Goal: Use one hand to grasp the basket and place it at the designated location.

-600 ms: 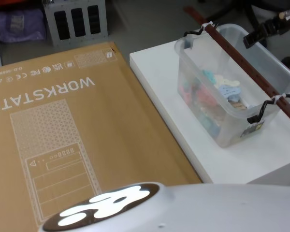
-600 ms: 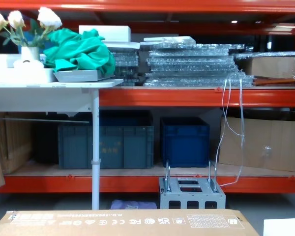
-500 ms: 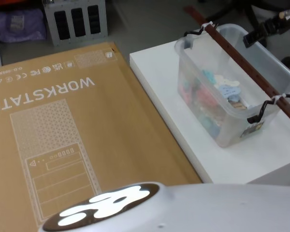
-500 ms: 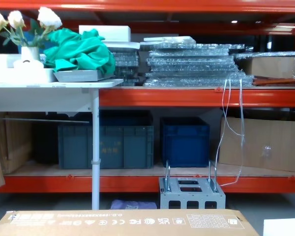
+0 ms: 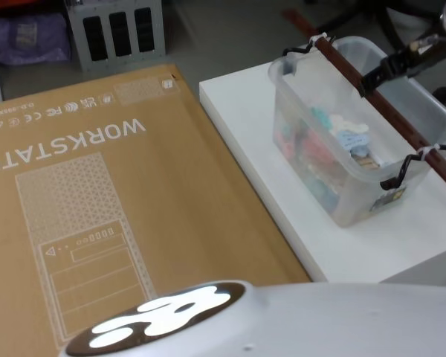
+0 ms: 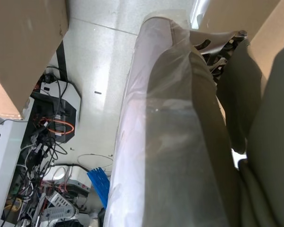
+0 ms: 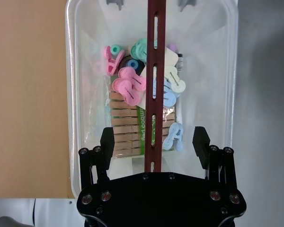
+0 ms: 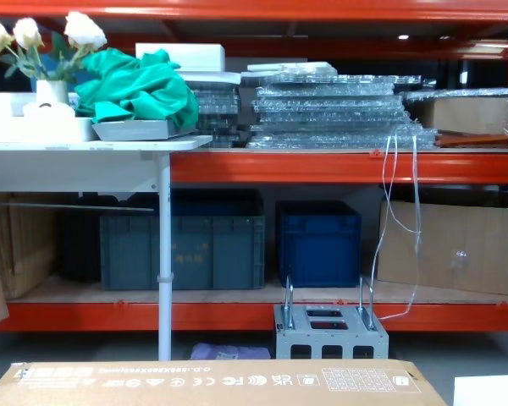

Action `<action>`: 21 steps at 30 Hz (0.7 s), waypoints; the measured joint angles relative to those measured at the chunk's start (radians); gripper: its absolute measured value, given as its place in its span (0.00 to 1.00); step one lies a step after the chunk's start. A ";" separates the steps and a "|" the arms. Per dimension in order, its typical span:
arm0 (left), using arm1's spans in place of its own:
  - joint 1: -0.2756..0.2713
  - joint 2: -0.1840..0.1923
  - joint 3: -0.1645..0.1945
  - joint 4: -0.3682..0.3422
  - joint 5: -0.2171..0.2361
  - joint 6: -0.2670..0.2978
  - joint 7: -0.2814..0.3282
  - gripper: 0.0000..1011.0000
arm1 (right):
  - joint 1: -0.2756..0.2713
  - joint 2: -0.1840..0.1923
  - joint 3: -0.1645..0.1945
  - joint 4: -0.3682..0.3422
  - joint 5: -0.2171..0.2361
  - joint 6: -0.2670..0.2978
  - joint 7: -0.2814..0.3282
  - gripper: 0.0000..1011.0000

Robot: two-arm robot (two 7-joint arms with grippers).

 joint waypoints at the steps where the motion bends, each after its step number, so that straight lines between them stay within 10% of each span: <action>1: 0.000 0.000 0.000 0.000 0.000 0.000 0.000 0.00 | -0.003 -0.004 0.000 0.006 0.002 -0.004 0.000 0.99; 21: 0.000 0.000 0.000 0.000 0.000 0.000 0.000 0.00 | -0.068 -0.090 -0.005 0.109 -0.016 -0.059 0.006 0.99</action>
